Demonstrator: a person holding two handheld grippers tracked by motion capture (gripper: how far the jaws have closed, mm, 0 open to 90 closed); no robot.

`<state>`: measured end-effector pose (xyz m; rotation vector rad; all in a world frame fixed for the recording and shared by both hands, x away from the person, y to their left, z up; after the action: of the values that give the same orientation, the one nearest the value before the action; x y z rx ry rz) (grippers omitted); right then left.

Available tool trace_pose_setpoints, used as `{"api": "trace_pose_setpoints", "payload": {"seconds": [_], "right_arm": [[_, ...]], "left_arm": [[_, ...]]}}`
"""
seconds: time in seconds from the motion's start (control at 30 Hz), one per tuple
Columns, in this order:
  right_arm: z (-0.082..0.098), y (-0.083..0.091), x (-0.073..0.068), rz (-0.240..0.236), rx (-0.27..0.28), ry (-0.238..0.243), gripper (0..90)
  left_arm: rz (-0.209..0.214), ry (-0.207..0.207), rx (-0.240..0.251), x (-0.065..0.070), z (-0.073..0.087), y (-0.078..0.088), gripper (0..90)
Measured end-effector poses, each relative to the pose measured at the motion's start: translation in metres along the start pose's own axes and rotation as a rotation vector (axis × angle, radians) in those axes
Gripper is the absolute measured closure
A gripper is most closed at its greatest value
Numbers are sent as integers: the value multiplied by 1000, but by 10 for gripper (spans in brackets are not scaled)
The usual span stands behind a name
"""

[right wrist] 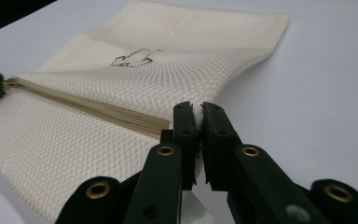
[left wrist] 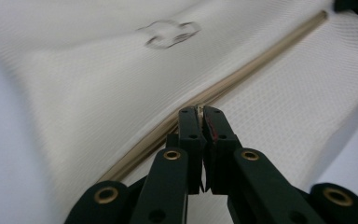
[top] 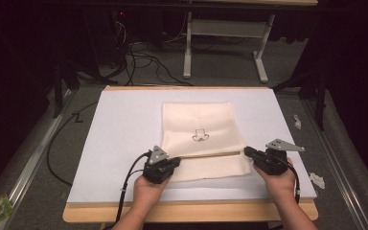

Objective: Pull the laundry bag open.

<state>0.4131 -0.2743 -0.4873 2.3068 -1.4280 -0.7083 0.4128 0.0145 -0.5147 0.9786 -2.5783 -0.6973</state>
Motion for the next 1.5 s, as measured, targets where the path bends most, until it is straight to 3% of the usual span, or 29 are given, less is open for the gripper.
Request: {"api": "trace_pose_setpoints", "payload": {"seconds": [0.03,0.07,0.1,0.13,0.17,0.2,0.23,0.27,0.3,0.43,0.6,1.07,1.23,1.33,1.47,1.5], "right_arm": [[3,5,14,13,3,-37,860],[3,5,14,13,3,-37,860],[7,10,23,20,-1,-62,860],[7,10,23,20,-1,-62,860],[8,11,21,-16,-5,-70,860],[8,11,21,-16,-5,-70,860],[7,9,15,22,-4,-18,860],[7,9,15,22,-4,-18,860],[4,9,13,21,5,-22,859],[11,8,17,0,-13,-34,858],[15,7,18,0,-31,-25,855],[13,-4,12,-39,-40,-25,853],[8,-3,11,-32,-35,1,851],[10,-3,12,-26,-41,-2,851],[21,-6,15,-4,-85,-17,841],[24,-7,17,9,-91,-15,797]], "left_arm": [[-15,10,-28,-14,8,8,874],[-15,10,-28,-14,8,8,874],[-15,-4,-60,-23,19,18,874],[-15,-4,-60,-23,19,18,874],[0,-4,-67,-23,24,22,874],[-5,-10,-76,-23,27,24,874],[-1,6,-69,-23,25,27,874],[-1,6,-69,-23,25,27,873],[17,42,-26,-26,17,29,873],[42,38,-29,-27,19,24,871],[39,15,-34,-25,20,22,869],[13,43,0,-34,21,30,866],[-7,19,-4,-35,22,31,866],[3,19,-15,-33,25,29,866],[24,12,-45,-32,29,24,858],[15,9,-41,-34,28,25,825]]}}
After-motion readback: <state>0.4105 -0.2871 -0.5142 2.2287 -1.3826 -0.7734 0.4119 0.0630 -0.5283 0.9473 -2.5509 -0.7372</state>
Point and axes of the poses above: each handheld gripper's, and its own axes: y roughly backward along the jaws, z roughly out of its underside, x roughly to its right, the point moved 10 cm from there along -y, roughly forward along the jaws, and after that the axes turned 6 degrees about -y, right-handed, at the moved point
